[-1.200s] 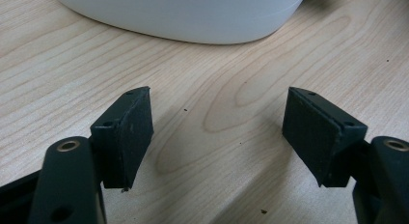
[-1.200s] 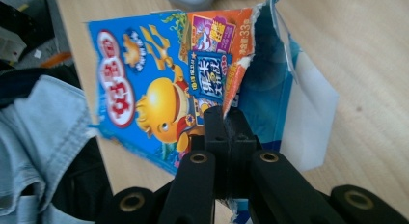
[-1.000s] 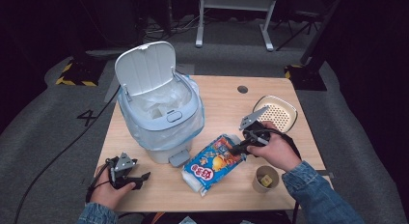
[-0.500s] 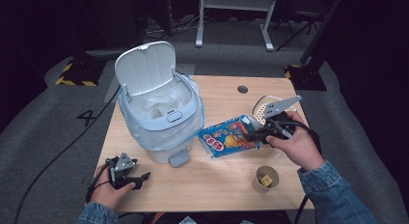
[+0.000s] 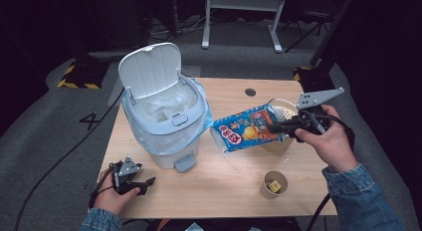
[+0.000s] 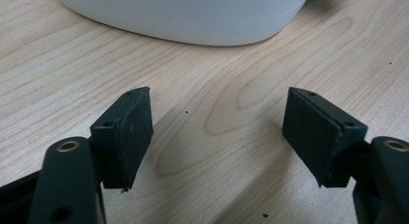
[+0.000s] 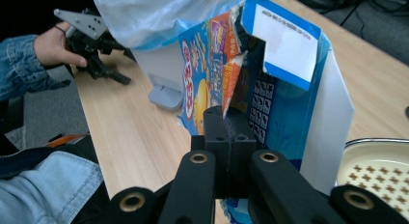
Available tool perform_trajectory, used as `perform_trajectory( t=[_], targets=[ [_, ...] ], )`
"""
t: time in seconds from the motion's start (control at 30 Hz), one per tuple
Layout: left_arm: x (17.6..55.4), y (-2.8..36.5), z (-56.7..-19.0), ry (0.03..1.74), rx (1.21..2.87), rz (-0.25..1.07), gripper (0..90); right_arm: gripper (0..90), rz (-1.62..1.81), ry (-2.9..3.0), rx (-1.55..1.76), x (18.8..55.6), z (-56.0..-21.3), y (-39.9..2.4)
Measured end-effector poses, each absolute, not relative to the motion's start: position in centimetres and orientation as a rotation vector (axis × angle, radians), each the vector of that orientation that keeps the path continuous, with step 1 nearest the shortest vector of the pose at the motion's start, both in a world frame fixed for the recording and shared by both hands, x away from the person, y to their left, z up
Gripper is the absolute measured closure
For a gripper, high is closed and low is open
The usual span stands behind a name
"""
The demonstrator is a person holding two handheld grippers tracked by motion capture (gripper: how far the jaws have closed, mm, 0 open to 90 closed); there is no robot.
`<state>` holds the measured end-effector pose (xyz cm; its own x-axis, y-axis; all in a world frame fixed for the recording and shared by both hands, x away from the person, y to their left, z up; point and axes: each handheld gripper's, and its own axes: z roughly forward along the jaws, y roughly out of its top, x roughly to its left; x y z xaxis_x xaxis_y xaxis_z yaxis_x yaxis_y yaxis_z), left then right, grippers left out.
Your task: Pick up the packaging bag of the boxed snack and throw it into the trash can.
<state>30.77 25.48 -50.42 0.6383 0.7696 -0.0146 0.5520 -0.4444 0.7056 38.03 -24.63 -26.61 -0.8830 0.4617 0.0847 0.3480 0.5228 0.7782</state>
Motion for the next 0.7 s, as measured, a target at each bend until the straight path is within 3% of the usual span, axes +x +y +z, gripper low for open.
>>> perform_trajectory(
  t=[0.7],
  targets=[
    [30.8, 25.4, -50.4, 1.029, 2.166, 0.411, 26.6, 90.0, 1.439, 2.400, 0.681, 37.2, -18.5, -27.3]
  ],
)
